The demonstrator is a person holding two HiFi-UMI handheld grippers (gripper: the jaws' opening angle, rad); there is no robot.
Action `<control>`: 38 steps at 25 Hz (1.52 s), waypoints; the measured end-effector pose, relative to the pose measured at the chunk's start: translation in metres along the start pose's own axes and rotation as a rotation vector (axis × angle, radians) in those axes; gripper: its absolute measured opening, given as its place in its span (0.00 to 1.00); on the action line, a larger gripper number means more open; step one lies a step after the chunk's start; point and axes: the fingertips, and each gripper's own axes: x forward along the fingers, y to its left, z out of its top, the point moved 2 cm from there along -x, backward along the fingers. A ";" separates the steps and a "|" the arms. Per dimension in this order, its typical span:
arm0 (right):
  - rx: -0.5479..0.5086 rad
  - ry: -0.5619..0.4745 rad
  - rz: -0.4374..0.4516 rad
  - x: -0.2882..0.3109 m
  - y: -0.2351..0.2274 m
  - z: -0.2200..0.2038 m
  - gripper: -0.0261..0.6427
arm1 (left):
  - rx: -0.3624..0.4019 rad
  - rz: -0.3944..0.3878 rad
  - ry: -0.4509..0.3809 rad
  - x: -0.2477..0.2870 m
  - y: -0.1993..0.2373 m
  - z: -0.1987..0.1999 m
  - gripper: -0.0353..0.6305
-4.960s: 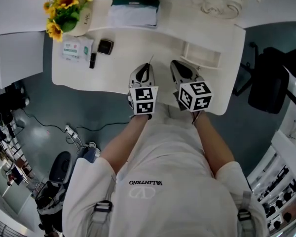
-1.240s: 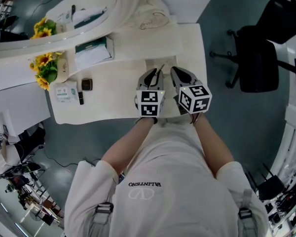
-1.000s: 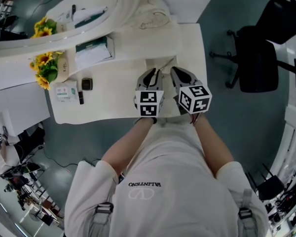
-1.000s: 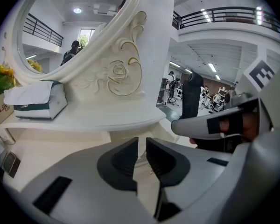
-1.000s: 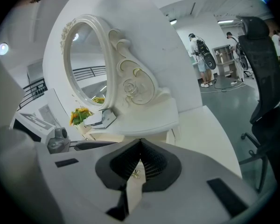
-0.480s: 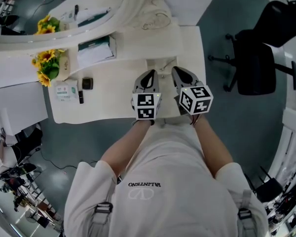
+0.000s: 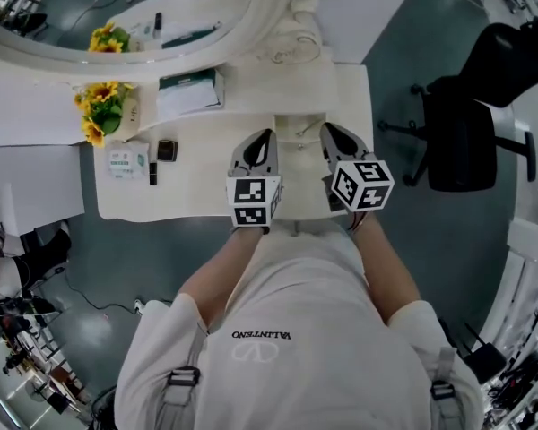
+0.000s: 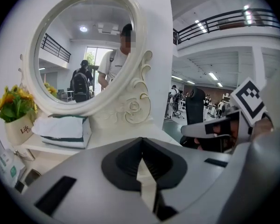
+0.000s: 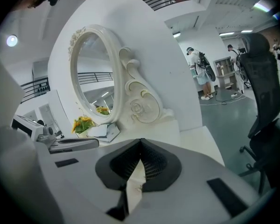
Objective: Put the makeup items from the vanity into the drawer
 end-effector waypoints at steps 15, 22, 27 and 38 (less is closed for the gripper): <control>-0.152 -0.264 0.034 -0.054 0.036 0.127 0.06 | 0.145 0.076 -0.329 -0.073 0.038 0.117 0.06; -0.242 -0.392 0.013 -0.103 0.039 0.176 0.06 | 0.195 0.109 -0.543 -0.122 0.059 0.185 0.06; -0.266 -0.475 -0.039 -0.136 0.032 0.195 0.06 | 0.196 0.124 -0.611 -0.143 0.064 0.205 0.06; -0.246 -0.584 -0.078 -0.180 0.015 0.218 0.06 | 0.205 0.147 -0.708 -0.181 0.083 0.230 0.06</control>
